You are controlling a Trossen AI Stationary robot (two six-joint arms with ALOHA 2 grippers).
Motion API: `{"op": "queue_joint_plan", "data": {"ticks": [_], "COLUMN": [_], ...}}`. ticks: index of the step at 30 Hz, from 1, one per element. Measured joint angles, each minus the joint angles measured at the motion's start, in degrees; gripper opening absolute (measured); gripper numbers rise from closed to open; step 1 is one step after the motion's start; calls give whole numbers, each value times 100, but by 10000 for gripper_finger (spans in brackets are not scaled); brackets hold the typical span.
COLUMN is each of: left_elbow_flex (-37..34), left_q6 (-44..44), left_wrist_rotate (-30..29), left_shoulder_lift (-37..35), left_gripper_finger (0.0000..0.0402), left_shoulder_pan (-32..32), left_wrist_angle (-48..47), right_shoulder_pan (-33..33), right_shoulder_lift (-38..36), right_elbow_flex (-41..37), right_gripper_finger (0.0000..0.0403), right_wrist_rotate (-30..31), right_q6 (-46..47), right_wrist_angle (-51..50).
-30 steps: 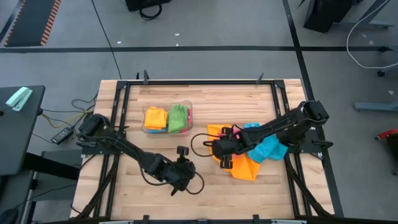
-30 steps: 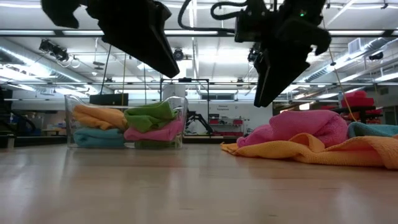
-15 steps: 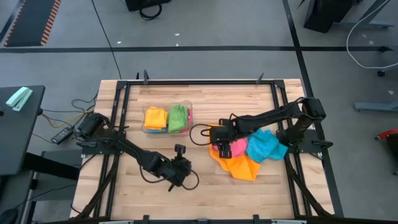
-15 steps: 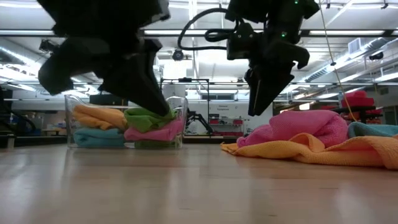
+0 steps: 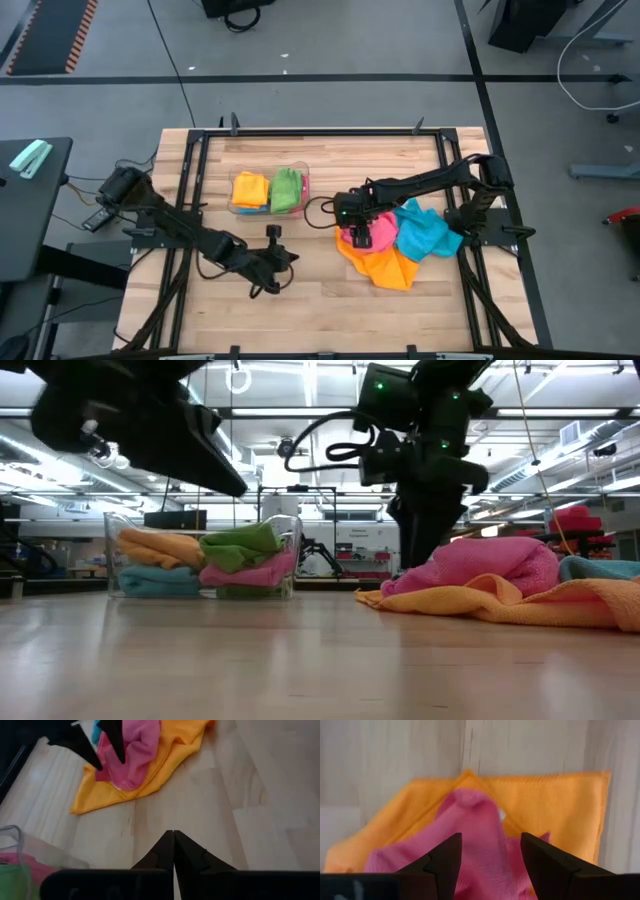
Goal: Fold microfiber towels
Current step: Fold the pink microfiber towel
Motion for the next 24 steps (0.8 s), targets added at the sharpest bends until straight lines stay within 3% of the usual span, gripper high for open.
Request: {"op": "queue_joint_plan", "data": {"ticks": [3, 7, 14, 24], "left_elbow_flex": [-21, -22, -22, -22], "left_q6": [24, 4, -37, -108], "left_wrist_rotate": [-5, -9, -8, -5], "left_shoulder_lift": [-55, -39, -31, -27], "left_gripper_finger": [23, 34, 19, 22], "left_shoulder_pan": [6, 43, 48, 50], "left_wrist_angle": [103, 91, 61, -29], "right_shoulder_pan": [4, 10, 33, 521], "right_shoulder_lift": [-2, -4, -9, -428], "right_elbow_flex": [-3, -9, -302, 224], "right_gripper_finger": [189, 128, 27, 4], "right_wrist_rotate": [-5, -7, -385, -396], "right_q6": [28, 88, 356, 626], "right_wrist_angle": [-27, -162, -152, -526]}}
